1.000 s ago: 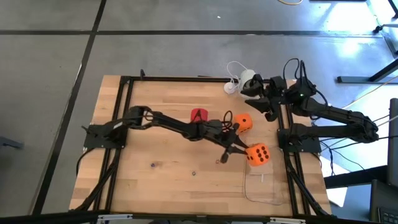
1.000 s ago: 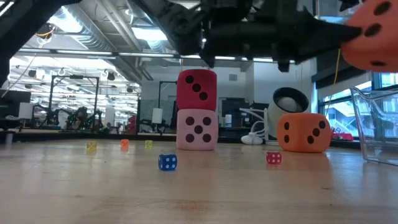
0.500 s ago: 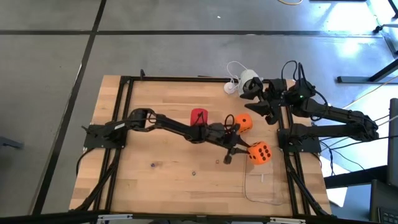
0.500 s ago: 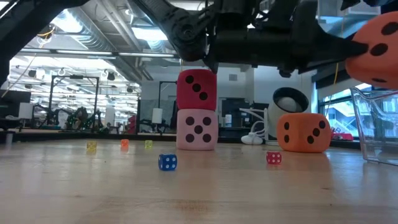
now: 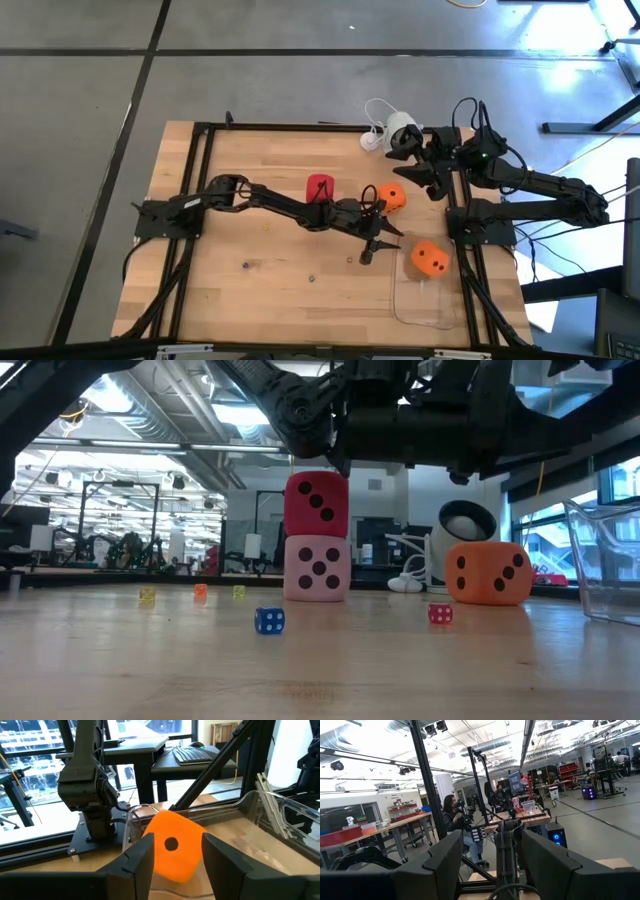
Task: Pick & Place Dice
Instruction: Put the large red die into the transparent container
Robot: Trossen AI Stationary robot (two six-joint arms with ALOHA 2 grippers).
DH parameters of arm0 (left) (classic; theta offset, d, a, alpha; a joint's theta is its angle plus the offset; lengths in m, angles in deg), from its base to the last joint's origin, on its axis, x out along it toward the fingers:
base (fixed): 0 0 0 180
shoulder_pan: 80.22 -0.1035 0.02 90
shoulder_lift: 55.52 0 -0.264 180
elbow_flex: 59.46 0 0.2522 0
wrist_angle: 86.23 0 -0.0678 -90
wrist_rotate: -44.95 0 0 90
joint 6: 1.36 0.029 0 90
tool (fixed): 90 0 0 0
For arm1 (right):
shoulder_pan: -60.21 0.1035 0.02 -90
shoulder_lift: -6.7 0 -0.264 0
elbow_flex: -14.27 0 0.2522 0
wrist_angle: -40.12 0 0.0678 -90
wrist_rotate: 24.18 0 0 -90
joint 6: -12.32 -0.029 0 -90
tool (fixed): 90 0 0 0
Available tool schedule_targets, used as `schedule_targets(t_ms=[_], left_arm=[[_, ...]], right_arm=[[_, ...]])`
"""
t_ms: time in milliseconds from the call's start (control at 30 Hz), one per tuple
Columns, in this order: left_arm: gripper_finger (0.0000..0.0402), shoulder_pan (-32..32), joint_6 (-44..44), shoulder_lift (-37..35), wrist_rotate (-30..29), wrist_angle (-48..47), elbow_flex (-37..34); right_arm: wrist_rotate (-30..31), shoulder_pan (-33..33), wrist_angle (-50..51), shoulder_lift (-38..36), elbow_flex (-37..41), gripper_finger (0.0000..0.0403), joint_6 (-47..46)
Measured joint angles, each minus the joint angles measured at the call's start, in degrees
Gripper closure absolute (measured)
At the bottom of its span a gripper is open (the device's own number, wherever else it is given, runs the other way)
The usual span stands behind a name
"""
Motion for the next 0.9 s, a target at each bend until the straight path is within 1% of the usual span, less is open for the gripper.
schedule_targets(t_ms=[200, 333, 467, 633, 800, 900], left_arm=[[0.0247, 0.0, -3.5, -0.6, 0.1, 0.3, -0.1], [0.0254, 0.1, -4.8, -2.3, 0.2, -0.7, -0.1], [0.0258, 0.3, -4.6, -5.3, 0.2, -4.9, -0.1], [0.0258, 0.7, -3.6, -10.3, 0.2, -12.3, 0.0], [0.0259, 1.1, 0.8, -15.1, 0.1, -20.6, 0.0], [0.0261, 1.7, 3.3, -17.0, 0.1, -23.1, -0.1]], right_arm=[[0.1, 0.0, 2.1, 0.0, 0.0, 0.0195, 0.0], [0.2, 0.0, 3.1, 0.0, 0.0, 0.0195, 0.0], [0.2, 0.0, 3.3, 0.0, 0.0, 0.0195, 0.1], [0.2, 0.0, 3.9, 0.0, 0.0, 0.0195, 0.6], [0.6, 0.6, 5.5, 0.1, 0.0, 0.0195, 1.8], [1.2, 1.6, 5.5, 0.6, 0.0, 0.0195, 2.6]])
